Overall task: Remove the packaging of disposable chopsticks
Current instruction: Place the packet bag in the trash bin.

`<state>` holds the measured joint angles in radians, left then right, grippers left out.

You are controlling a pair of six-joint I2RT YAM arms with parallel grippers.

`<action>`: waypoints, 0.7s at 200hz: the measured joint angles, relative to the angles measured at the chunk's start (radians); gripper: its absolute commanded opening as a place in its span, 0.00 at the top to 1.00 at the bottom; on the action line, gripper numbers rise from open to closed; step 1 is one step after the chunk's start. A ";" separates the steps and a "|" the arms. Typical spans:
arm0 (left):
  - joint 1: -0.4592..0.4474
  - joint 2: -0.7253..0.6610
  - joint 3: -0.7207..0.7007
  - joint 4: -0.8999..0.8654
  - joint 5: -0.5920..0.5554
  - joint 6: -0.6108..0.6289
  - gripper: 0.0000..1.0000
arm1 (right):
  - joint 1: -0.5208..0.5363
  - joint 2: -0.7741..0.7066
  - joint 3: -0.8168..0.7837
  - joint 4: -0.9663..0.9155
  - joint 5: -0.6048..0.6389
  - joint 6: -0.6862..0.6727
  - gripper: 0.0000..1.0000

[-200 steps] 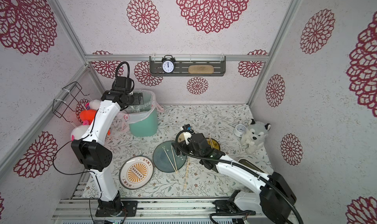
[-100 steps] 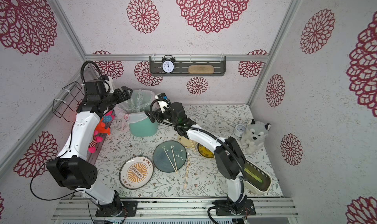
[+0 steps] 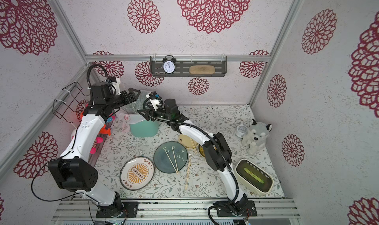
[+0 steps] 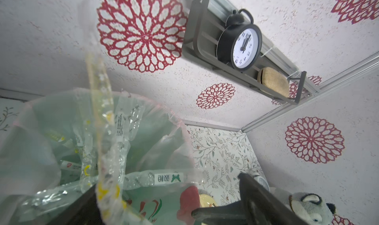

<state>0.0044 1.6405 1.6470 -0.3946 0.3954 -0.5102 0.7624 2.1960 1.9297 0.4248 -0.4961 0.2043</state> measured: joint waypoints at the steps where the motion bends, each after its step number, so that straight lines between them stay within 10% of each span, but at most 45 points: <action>1: 0.000 0.000 -0.002 0.000 0.000 0.000 0.03 | 0.000 0.001 0.001 0.000 0.000 0.000 0.30; 90: -0.013 -0.018 -0.039 0.041 0.031 -0.016 0.05 | 0.011 0.127 0.220 -0.103 -0.032 0.015 0.65; 140: -0.013 -0.052 -0.066 0.051 0.041 -0.014 0.04 | 0.013 0.127 0.219 -0.085 -0.035 0.018 0.64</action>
<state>-0.0086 1.5883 1.5810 -0.3439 0.4362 -0.5247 0.7750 2.3226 2.1490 0.3397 -0.5312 0.2218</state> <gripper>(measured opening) 0.955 0.345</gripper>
